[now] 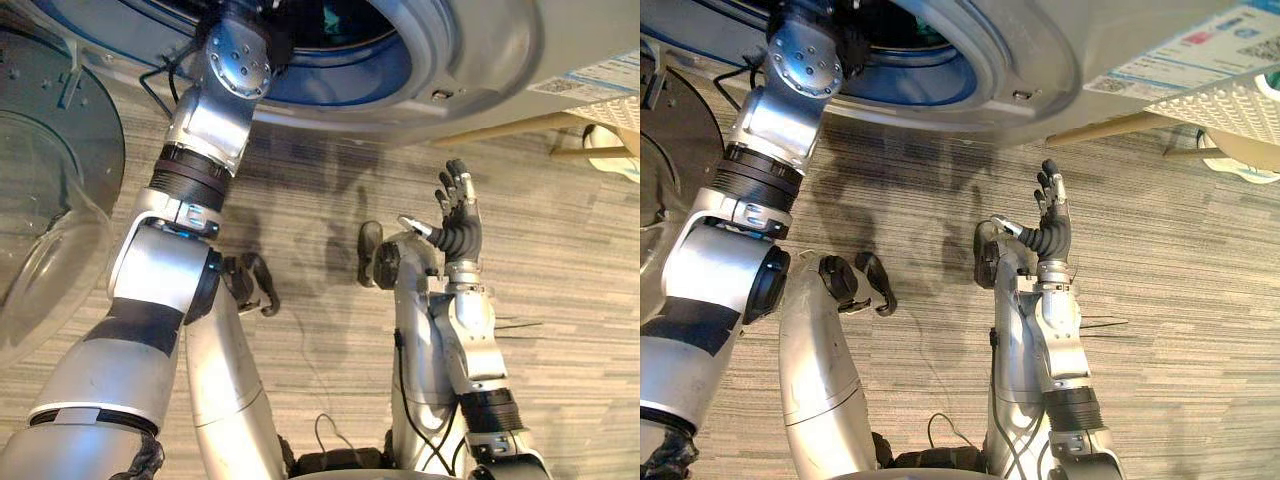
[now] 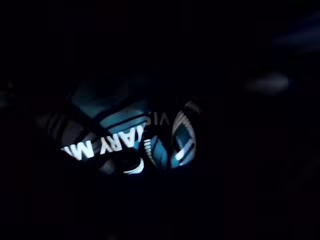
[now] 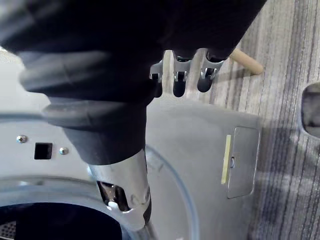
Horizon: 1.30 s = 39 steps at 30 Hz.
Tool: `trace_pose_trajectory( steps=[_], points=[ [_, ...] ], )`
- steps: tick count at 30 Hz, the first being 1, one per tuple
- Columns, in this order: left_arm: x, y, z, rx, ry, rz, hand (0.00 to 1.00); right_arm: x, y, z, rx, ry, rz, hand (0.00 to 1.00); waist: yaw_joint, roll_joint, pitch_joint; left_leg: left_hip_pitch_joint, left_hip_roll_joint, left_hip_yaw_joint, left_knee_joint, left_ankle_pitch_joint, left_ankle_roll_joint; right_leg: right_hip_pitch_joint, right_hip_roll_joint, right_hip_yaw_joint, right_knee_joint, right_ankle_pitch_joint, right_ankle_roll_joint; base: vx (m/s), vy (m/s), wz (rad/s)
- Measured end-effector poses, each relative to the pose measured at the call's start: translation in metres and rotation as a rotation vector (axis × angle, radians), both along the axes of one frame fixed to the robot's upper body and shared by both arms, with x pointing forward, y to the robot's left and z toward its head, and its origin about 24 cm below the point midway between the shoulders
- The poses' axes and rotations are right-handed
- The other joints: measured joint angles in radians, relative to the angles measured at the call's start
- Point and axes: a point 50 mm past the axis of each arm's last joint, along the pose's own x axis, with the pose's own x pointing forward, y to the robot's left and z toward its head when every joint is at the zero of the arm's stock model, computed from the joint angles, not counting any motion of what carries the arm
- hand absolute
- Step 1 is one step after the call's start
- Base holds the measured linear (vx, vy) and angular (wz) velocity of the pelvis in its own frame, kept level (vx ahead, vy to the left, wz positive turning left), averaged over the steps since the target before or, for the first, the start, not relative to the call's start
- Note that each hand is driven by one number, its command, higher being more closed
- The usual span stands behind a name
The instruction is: Pick up the laundry basket with both hands and put the clothes into the washing machine.
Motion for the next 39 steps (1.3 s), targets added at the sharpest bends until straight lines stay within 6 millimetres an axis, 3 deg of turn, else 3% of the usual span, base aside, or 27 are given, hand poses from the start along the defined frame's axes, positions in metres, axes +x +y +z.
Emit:
trace_pose_trajectory(
  steps=[8, 13, 17, 25, 30, 33, 34, 39],
  points=[
    [-0.002, 0.007, -0.004, 0.009, 0.002, 0.018, 0.00, -0.002, -0.001, -0.004, -0.023, 0.018, 0.038, 0.00, 0.002, -0.002, -0.001, -0.016, -0.014, -0.031, 0.017, 0.008, -0.014, 0.011, -0.020, -0.018, 0.018, -0.022, -0.013, -0.03, -0.007, 0.10],
    [-0.023, 0.011, 0.009, -0.073, -0.157, -0.012, 0.00, -0.007, -0.003, -0.013, -0.023, 0.047, 0.029, 0.00, 0.008, -0.003, -0.002, -0.017, -0.039, -0.064, -0.002, 0.030, -0.022, 0.037, -0.052, -0.056, 0.016, -0.036, -0.030, 0.02, -0.009, 0.21],
    [-0.026, 0.024, -0.001, -0.115, -0.161, -0.008, 0.00, -0.012, -0.002, -0.022, -0.020, 0.093, 0.031, 0.00, 0.027, -0.003, -0.003, 0.011, -0.048, -0.088, -0.032, 0.044, -0.037, 0.087, -0.054, -0.085, -0.013, -0.041, -0.037, 0.01, -0.010, 0.12],
    [-0.022, 0.031, -0.011, 0.048, -0.033, -0.016, 0.00, -0.013, -0.002, -0.025, -0.038, 0.128, 0.069, 0.00, 0.029, -0.017, -0.015, 0.053, -0.068, -0.092, -0.131, 0.094, -0.047, 0.143, -0.066, -0.113, -0.095, -0.032, -0.050, 0.01, -0.010, 0.12],
    [-0.024, 0.027, 0.011, 0.155, -0.021, -0.021, 0.00, -0.013, 0.001, -0.024, -0.051, 0.126, 0.109, 0.00, 0.030, -0.021, -0.021, 0.070, -0.051, -0.102, -0.159, 0.098, -0.055, 0.175, -0.047, -0.137, -0.136, -0.022, -0.062, 0.03, -0.010, -0.07],
    [-0.027, 0.021, 0.024, 0.094, -0.064, -0.060, 0.00, -0.015, 0.002, -0.029, -0.043, 0.145, 0.111, 0.00, 0.026, -0.036, -0.090, 0.066, -0.048, -0.093, -0.182, 0.099, -0.057, 0.161, -0.045, -0.134, -0.152, -0.022, -0.062, 0.02, -0.017, -0.04],
    [-0.019, 0.017, 0.013, 0.037, -0.024, -0.078, 0.00, -0.016, 0.003, -0.034, -0.032, 0.159, 0.107, 0.00, 0.027, -0.039, -0.134, 0.051, -0.048, -0.090, -0.194, 0.101, -0.060, 0.143, -0.048, -0.133, -0.159, -0.022, -0.063, 0.03, -0.018, -0.05],
    [-0.019, 0.011, 0.014, -0.130, -0.075, -0.109, 0.00, -0.013, 0.005, -0.038, -0.019, 0.175, 0.099, 0.00, 0.023, -0.043, -0.139, 0.053, -0.048, -0.088, -0.192, 0.103, -0.063, 0.142, -0.049, -0.134, -0.153, -0.022, -0.064, 0.01, -0.007, 0.00]
  ],
)
